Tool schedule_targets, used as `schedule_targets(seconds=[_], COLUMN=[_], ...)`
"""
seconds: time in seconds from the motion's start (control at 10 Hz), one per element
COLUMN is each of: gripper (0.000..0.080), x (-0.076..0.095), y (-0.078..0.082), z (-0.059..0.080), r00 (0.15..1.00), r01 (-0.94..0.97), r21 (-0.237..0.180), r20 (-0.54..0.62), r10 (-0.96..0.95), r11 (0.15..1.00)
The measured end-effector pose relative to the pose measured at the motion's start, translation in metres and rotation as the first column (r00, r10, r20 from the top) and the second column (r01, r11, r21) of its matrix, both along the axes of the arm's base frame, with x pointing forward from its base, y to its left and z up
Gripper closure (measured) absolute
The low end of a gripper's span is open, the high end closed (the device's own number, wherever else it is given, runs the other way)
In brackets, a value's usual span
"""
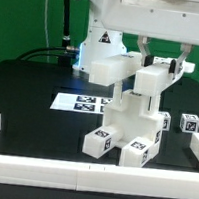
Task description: Assemble chair
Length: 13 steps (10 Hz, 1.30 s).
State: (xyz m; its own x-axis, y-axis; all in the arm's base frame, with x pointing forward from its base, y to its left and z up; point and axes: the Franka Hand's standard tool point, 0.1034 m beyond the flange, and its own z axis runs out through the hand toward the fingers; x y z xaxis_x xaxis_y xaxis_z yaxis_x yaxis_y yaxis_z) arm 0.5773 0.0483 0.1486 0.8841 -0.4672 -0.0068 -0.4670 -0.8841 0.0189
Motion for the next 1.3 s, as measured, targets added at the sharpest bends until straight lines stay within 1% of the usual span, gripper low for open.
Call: schedule_targets(seconds=[0.1, 0.3, 0.5, 0.7, 0.9, 1.1, 1.3], gripper=[0.0517, 0.0517, 0.0517, 0.0517, 0.0517, 0.0517, 0.0517], x=[0.0, -0.01, -0.022, -0.026, -0.025, -0.016, -0.015], y=[0.0, -0.001, 0.002, 0.009, 0.01, 0.009, 0.009], z=[-0.001, -0.003, -0.007, -0.011, -0.011, -0.011, -0.01], r00=[1.0, 1.0, 1.0, 1.0, 1.0, 1.0, 1.0], r01=[0.0, 0.008, 0.002, -0.009, -0.01, -0.013, -0.012], r21=[0.0, 0.002, 0.005, 0.005, 0.004, 0.001, 0.0], r20=[-0.001, 0.007, -0.005, -0.014, -0.012, 0.023, 0.025], r10=[0.0, -0.008, -0.002, 0.009, 0.01, 0.013, 0.012], r11=[1.0, 1.0, 1.0, 1.0, 1.0, 1.0, 1.0])
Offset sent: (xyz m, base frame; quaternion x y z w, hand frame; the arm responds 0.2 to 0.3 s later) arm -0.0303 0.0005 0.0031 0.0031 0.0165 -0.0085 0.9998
